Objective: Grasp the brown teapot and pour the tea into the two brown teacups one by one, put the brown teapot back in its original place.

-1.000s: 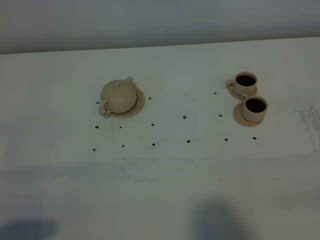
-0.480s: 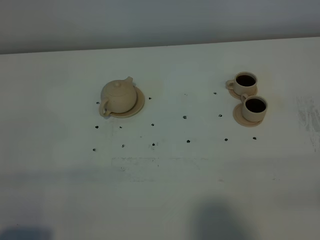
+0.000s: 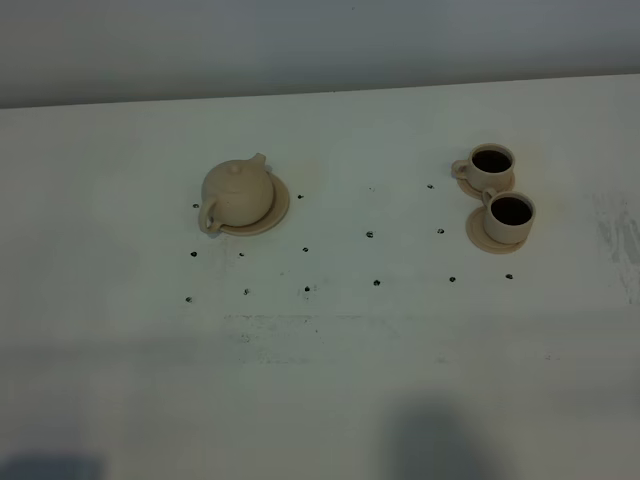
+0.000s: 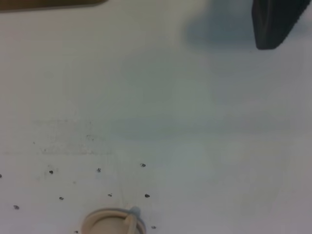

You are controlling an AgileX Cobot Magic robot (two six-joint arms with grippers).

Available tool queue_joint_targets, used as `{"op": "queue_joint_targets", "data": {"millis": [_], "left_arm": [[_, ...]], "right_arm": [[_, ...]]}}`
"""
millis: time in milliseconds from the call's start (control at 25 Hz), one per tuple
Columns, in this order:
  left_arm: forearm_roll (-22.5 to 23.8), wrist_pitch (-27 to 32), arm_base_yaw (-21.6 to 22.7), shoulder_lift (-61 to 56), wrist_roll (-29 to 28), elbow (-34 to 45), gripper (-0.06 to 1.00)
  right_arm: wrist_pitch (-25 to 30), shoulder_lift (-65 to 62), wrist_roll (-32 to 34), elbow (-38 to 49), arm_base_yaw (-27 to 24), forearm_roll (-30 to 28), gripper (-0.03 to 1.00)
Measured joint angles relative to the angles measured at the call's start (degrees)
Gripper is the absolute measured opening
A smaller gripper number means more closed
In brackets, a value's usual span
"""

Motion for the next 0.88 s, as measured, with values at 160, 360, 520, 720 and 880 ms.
{"op": "queue_joint_targets", "data": {"millis": [160,360,520,720,880], "left_arm": [[0.0,0.0,0.0,0.0,0.0,0.0,0.4],[0.0,0.0,0.0,0.0,0.0,0.0,0.4],[0.0,0.0,0.0,0.0,0.0,0.0,0.4],[0.0,0.0,0.0,0.0,0.0,0.0,0.4],[0.0,0.0,0.0,0.0,0.0,0.0,0.4]], "right_arm": [[0.0,0.0,0.0,0.0,0.0,0.0,0.4],[0.0,0.0,0.0,0.0,0.0,0.0,0.4],[0.0,0.0,0.0,0.0,0.0,0.0,0.4],[0.0,0.0,0.0,0.0,0.0,0.0,0.4],[0.0,0.0,0.0,0.0,0.0,-0.55,0.4]]}}
